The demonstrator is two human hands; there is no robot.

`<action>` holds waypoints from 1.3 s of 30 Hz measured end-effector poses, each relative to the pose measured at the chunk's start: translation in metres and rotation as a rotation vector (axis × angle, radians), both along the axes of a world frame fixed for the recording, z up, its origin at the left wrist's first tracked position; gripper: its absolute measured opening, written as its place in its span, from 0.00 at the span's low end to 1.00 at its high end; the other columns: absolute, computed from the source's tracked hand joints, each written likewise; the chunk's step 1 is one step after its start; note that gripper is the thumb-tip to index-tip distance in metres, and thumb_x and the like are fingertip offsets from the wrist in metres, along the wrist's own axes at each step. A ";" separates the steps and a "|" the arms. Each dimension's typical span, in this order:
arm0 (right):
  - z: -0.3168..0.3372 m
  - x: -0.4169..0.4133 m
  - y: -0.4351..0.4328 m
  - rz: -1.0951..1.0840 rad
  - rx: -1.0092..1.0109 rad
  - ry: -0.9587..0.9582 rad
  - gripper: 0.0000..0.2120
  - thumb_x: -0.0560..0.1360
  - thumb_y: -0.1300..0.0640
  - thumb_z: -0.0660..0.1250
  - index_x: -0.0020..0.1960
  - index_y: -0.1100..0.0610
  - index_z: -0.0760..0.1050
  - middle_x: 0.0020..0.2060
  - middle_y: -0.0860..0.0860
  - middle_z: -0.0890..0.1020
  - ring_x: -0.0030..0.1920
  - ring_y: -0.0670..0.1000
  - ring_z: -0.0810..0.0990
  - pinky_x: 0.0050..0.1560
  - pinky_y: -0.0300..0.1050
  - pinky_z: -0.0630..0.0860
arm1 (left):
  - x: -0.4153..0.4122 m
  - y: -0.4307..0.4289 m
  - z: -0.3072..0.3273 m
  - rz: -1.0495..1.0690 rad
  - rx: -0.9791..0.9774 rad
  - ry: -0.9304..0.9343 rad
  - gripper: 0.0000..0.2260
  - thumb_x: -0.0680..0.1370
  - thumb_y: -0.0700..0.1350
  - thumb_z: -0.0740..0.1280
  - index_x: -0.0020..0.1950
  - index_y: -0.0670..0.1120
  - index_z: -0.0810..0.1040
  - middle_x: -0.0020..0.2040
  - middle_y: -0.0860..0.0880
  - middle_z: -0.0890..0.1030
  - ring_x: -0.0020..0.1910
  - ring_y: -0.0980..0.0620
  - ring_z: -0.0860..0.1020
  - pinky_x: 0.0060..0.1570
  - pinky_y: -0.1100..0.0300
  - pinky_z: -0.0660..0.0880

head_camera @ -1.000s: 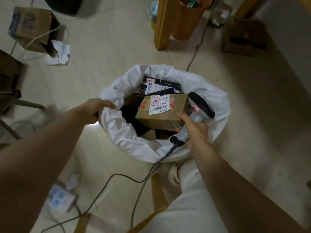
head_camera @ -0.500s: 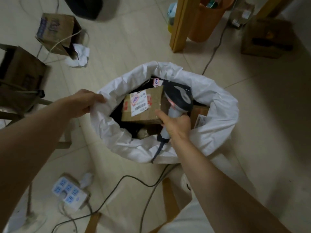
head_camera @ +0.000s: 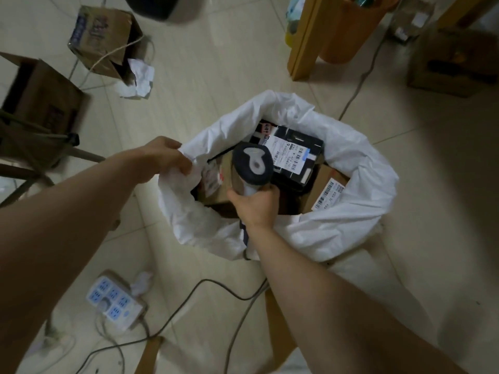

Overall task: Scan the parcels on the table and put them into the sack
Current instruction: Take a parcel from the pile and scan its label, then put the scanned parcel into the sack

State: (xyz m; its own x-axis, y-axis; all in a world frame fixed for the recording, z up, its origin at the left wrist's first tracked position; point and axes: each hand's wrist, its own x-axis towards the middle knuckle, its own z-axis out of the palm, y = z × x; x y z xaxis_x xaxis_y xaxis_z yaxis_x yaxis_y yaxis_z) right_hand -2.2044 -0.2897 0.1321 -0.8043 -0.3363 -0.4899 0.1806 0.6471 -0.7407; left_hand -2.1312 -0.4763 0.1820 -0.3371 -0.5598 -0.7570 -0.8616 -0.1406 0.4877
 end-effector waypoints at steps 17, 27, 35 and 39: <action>-0.026 0.000 -0.051 -0.020 0.004 -0.202 0.30 0.62 0.48 0.79 0.58 0.61 0.77 0.54 0.56 0.80 0.54 0.54 0.80 0.52 0.46 0.78 | -0.018 -0.024 -0.004 0.087 -0.165 -0.060 0.23 0.70 0.39 0.76 0.62 0.37 0.76 0.56 0.41 0.76 0.51 0.44 0.74 0.51 0.55 0.71; -0.018 0.005 -0.029 -0.468 -0.143 -0.341 0.29 0.62 0.52 0.81 0.59 0.56 0.75 0.58 0.52 0.79 0.56 0.50 0.78 0.56 0.43 0.72 | -0.011 -0.022 0.000 0.186 -0.086 0.067 0.10 0.70 0.37 0.75 0.37 0.43 0.74 0.41 0.43 0.76 0.40 0.46 0.76 0.44 0.55 0.75; -0.001 -0.033 -0.063 -0.332 -0.087 -0.435 0.30 0.64 0.50 0.79 0.61 0.58 0.75 0.58 0.54 0.80 0.57 0.56 0.79 0.57 0.45 0.74 | -0.014 -0.021 0.016 0.182 -0.138 0.125 0.07 0.72 0.40 0.74 0.40 0.42 0.77 0.45 0.41 0.78 0.49 0.43 0.77 0.52 0.52 0.75; -0.012 -0.032 -0.038 -0.649 -0.224 -0.450 0.22 0.62 0.53 0.80 0.52 0.52 0.75 0.44 0.48 0.81 0.42 0.48 0.81 0.55 0.51 0.80 | -0.012 -0.014 0.012 0.145 -0.199 0.168 0.10 0.75 0.42 0.72 0.53 0.40 0.80 0.50 0.39 0.79 0.50 0.42 0.77 0.55 0.48 0.76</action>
State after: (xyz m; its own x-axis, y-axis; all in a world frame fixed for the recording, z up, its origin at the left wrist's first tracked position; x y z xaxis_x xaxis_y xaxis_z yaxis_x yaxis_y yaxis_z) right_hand -2.2366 -0.3276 0.1201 -0.6151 0.0002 -0.7885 0.7787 0.1574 -0.6074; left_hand -2.1437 -0.4906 0.1937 -0.3539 -0.7434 -0.5675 -0.7443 -0.1436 0.6523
